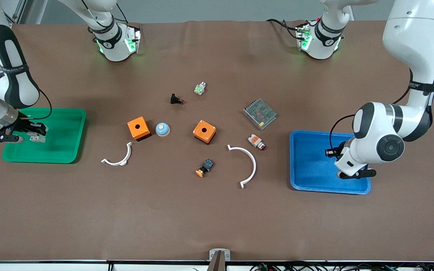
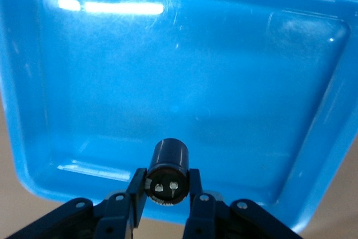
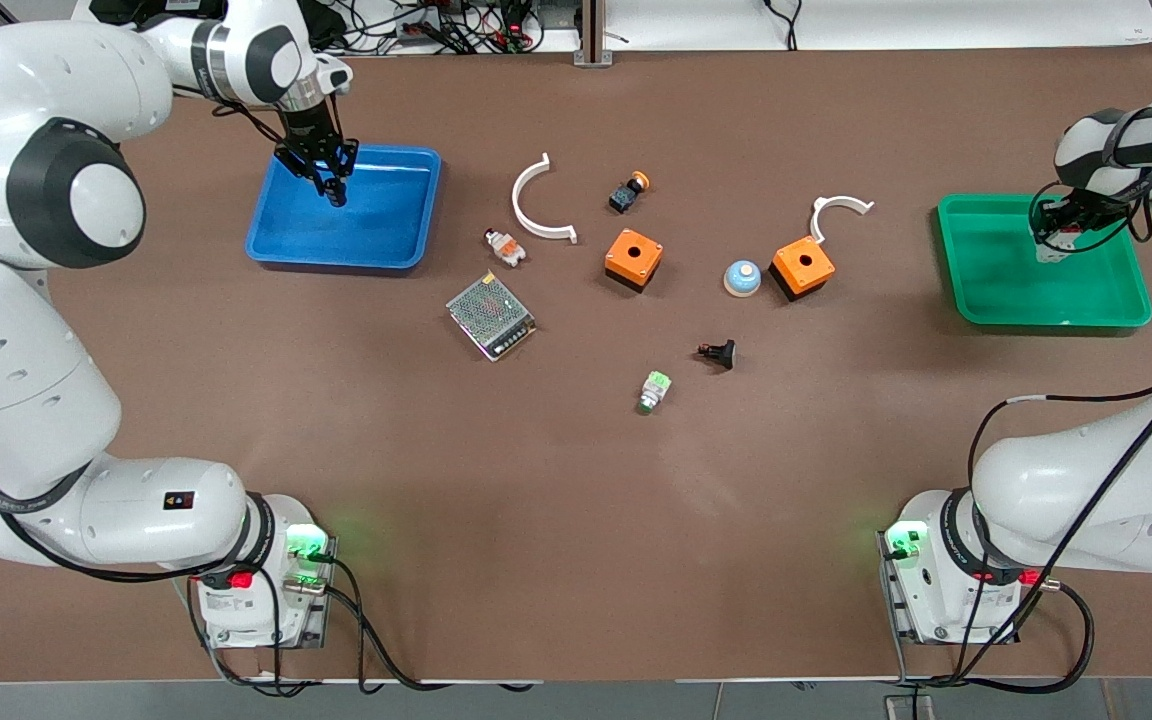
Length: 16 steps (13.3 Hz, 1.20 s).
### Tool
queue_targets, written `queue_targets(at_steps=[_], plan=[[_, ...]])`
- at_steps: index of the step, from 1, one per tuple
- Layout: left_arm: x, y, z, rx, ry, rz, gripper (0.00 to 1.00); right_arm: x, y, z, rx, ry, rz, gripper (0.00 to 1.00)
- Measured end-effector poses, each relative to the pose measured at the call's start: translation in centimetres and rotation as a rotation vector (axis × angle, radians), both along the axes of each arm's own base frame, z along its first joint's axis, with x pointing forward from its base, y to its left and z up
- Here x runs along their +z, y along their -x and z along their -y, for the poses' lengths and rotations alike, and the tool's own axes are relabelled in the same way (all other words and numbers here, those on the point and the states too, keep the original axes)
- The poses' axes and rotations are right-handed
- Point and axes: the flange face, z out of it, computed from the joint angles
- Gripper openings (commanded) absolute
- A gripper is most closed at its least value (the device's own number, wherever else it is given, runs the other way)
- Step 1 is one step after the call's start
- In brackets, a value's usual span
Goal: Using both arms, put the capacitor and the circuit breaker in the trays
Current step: 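Lower the capacitor into the blue tray while the right gripper lowers the breaker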
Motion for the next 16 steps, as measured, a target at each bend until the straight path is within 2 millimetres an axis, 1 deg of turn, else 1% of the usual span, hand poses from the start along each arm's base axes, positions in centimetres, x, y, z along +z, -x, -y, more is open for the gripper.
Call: queue_targets(at_steps=[2, 5, 7, 8, 9, 10, 11, 12, 14, 15, 16], plan=[[-1.2, -0.6, 0.0, -0.008, -0.004, 0.010, 0.25, -1.0, 0.3, 0.2, 0.007, -0.001, -0.010, 0.00], [-2.2, -1.8, -0.1, -0.005, 0.004, 0.037, 0.25, -2.8, 0.4, 0.2, 0.014, 0.002, -0.018, 0.00], [-3.2, -1.9, 0.0, -0.005, 0.008, 0.039, 0.25, -4.0, 0.5, 0.1, 0.017, 0.003, -0.025, 0.02], [-3.7, -1.9, 0.0, -0.006, 0.008, 0.035, 0.26, -4.6, 0.6, 0.1, 0.017, 0.003, -0.030, 0.20], [-4.0, -1.9, 0.0, -0.008, 0.006, 0.032, 0.29, -4.6, 0.6, 0.1, 0.017, 0.005, -0.027, 0.99], [-4.2, -1.8, -0.1, -0.015, -0.001, 0.030, 0.40, -4.6, 0.5, 0.1, 0.017, 0.006, -0.026, 1.00], [-4.4, -1.8, -0.1, -0.018, -0.004, 0.028, 0.72, -4.6, 0.5, 0.1, 0.017, 0.005, -0.028, 1.00], [-4.5, -1.8, -0.1, -0.019, -0.005, 0.027, 1.00, -4.6, 0.5, 0.1, 0.018, 0.002, -0.031, 1.00], [-4.4, -1.9, -0.1, -0.019, -0.005, 0.029, 1.00, -4.3, 0.1, -0.1, 0.021, -0.014, -0.058, 1.00], [-4.1, -2.1, -0.1, -0.018, -0.005, 0.036, 1.00, -3.6, -0.5, 0.0, 0.023, -0.030, -0.086, 1.00], [-3.5, -2.4, -0.2, -0.016, -0.004, 0.049, 1.00, -2.2, -1.7, 0.1, 0.027, -0.046, -0.113, 1.00]])
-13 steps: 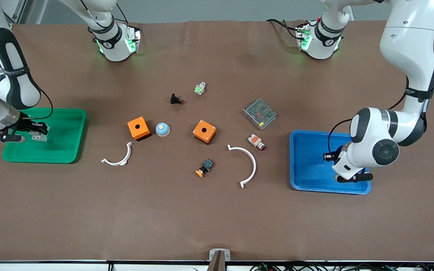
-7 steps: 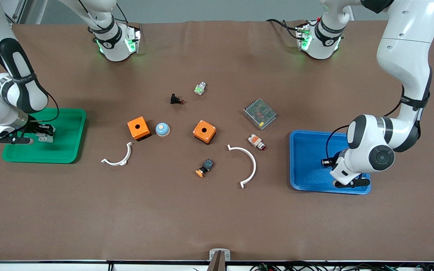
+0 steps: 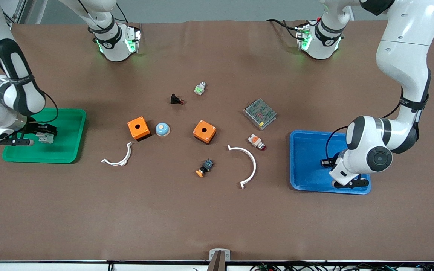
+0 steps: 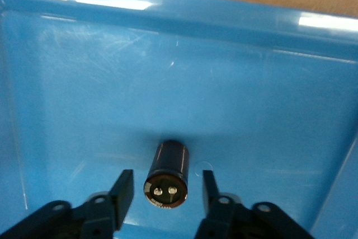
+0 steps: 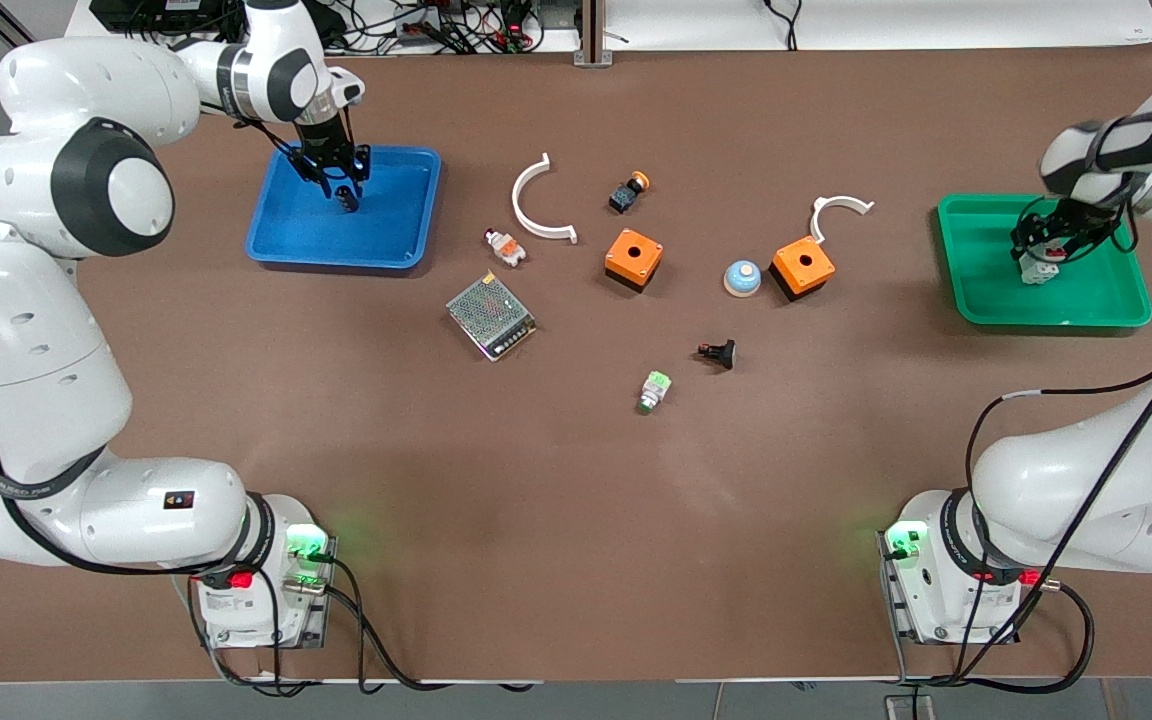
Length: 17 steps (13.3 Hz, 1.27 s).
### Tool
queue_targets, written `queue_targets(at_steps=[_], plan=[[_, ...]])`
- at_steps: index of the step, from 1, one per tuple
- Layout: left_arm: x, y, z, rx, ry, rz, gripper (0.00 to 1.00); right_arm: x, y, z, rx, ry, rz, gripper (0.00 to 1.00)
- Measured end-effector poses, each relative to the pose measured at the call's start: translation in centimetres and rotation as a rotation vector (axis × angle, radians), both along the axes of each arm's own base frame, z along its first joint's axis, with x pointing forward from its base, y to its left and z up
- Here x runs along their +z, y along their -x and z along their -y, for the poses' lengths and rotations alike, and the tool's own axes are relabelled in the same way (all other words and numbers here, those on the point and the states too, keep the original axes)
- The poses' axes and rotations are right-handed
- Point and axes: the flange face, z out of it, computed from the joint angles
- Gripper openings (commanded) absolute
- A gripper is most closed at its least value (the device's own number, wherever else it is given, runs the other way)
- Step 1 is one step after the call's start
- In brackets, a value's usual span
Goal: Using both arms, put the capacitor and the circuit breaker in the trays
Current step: 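Lower the capacitor into the blue tray while the right gripper lowers the breaker, then open both grippers and lift them away from the trays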
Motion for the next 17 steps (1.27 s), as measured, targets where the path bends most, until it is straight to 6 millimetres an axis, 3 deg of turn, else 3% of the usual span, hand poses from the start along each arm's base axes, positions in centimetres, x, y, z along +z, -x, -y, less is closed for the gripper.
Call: queue_targets(at_steps=[2, 5, 7, 9, 14, 17], plan=[[2.4, -0.4, -0.4, -0.008, -0.003, 0.017, 1.00, 4.4, -3.0, 0.0, 0.016, -0.029, -0.050, 1.00], [9.7, -0.1, -3.1, -0.045, -0.004, 0.020, 1.00, 12.1, -7.2, -1.9, 0.064, -0.039, -0.059, 1.00], [15.5, 1.2, -4.2, -0.027, 0.010, 0.013, 1.00, 15.1, -9.5, -4.5, 0.090, -0.024, -0.035, 1.00], [20.6, 2.8, -4.0, -0.015, 0.020, 0.023, 1.00, 16.8, -11.1, -7.7, 0.071, -0.006, -0.013, 1.00], [30.9, 5.8, -3.4, -0.007, 0.037, 0.148, 1.00, 21.0, -11.5, -17.5, -0.038, 0.015, -0.036, 1.00], [35.5, 7.6, -3.0, -0.006, 0.052, 0.220, 1.00, 25.1, -10.3, -21.1, -0.038, 0.014, -0.042, 1.00]])
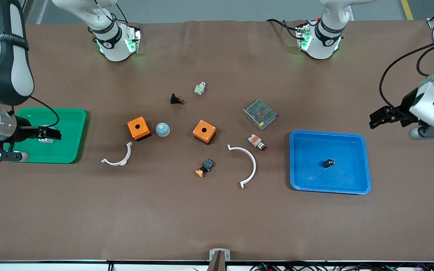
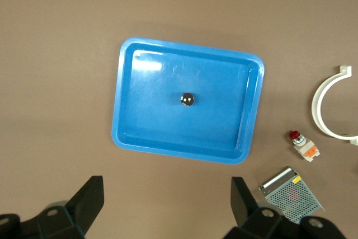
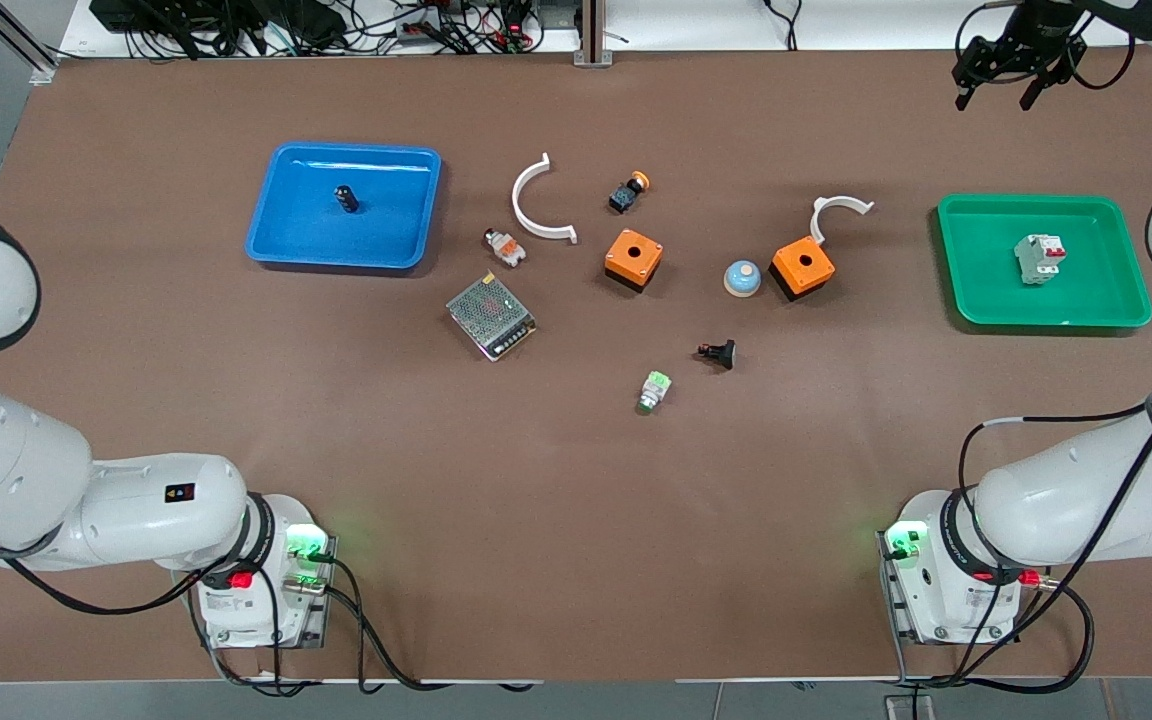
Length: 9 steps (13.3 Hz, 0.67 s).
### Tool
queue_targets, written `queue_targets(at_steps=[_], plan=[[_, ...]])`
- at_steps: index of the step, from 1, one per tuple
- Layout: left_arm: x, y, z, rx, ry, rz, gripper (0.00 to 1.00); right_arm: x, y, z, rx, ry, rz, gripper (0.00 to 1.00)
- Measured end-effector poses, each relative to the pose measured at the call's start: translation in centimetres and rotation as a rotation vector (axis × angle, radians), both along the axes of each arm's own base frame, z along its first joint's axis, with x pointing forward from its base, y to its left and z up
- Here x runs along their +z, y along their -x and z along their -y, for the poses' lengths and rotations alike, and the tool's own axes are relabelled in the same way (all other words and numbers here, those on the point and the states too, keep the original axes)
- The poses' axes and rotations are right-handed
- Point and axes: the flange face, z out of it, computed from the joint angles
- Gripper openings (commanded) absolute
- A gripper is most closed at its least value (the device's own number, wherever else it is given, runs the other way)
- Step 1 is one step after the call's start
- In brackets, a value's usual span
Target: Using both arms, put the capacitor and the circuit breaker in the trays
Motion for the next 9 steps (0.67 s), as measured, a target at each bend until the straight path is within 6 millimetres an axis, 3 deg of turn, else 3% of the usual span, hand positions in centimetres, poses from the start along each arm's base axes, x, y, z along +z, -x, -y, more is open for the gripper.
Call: queue_targets(at_steps=[3, 6, 9], plan=[[2.4, 0.8, -0.3, 0.006, -0.003, 0.043, 1.00, 5.1, 0.5, -0.1, 0.000, -0.003, 0.007, 1.00], [4.2, 1.0, -0.2, 0.006, -0.003, 0.055, 1.00, 7.1, 0.2, -0.2, 0.002, -0.001, 0.037, 1.00], [4.5, 1.3, -0.5, 0.011, -0.008, 0.041, 1.00, 8.6, -0.1, -0.7, 0.011, 0.001, 0.071, 1.00]])
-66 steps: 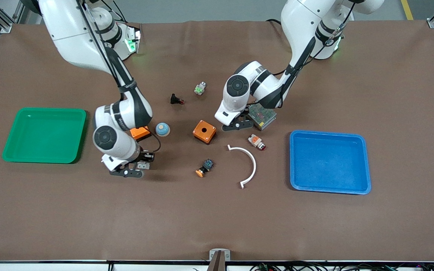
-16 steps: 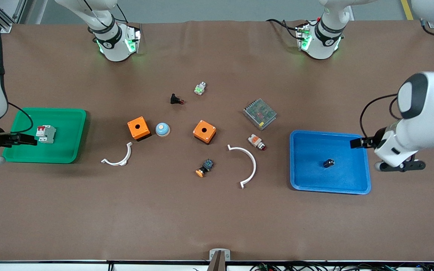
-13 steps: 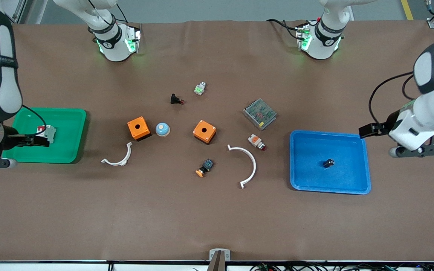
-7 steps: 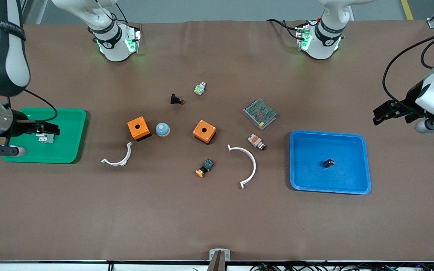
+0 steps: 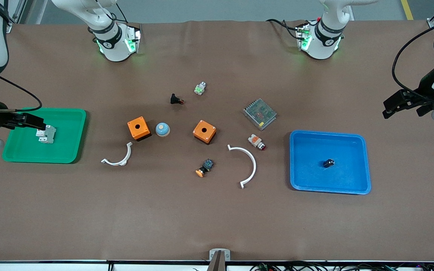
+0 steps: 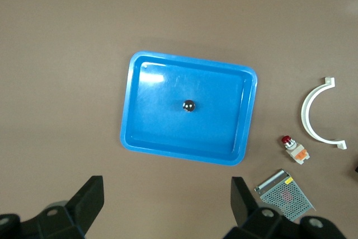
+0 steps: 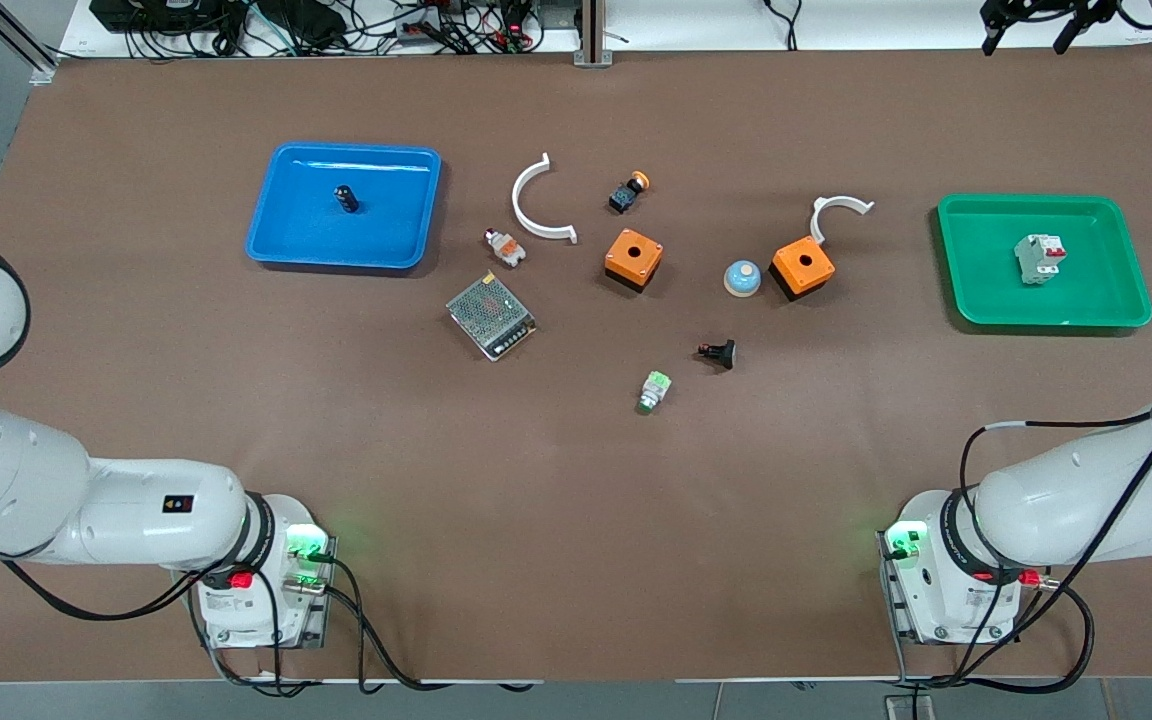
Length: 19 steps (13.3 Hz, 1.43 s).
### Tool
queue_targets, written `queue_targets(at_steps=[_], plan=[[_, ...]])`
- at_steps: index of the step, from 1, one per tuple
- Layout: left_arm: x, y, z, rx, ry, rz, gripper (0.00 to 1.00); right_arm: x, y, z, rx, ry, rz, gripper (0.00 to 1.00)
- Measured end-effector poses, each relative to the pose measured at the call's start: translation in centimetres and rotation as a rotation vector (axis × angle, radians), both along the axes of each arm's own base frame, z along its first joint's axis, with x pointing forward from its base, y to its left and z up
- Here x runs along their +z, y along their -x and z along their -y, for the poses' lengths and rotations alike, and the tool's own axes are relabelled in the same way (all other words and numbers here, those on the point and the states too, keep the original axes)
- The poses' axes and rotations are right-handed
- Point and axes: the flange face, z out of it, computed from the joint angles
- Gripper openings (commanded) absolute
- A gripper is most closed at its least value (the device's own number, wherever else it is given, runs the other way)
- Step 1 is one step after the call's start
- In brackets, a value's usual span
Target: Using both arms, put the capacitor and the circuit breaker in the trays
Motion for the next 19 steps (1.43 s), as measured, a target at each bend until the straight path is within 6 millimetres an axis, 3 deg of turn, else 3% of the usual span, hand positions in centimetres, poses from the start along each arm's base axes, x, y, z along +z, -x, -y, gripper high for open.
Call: queue_targets(at_steps=[3, 8, 10, 13, 16, 19], plan=[[0.4, 0.2, -0.5, 0.007, -0.001, -0.006, 1.00, 2.1, -0.3, 0.0, 0.001, 0.003, 0.044, 1.00], [2.2, 1.0, -0.8, 0.009, 0.001, 0.019, 1.00, 1.4, 0.0, -0.3, 0.035, -0.002, 0.005, 1.00], [3.0, 1.6, -1.1, 0.015, 0.002, 0.030, 1.00, 2.0, 0.7, -0.1, 0.070, -0.009, -0.006, 1.00], [3.0, 1.8, -1.2, 0.015, 0.002, 0.017, 1.00, 4.6, 2.8, 0.0, 0.076, -0.020, -0.008, 1.00], [2.9, 2.1, -1.3, 0.010, 0.000, -0.008, 1.00, 8.8, 5.7, 0.2, 0.077, -0.030, 0.023, 1.00], [3.3, 2.1, -2.5, -0.048, -0.006, -0.003, 1.00, 11.2, 8.2, 0.3, 0.051, -0.038, 0.024, 1.00]])
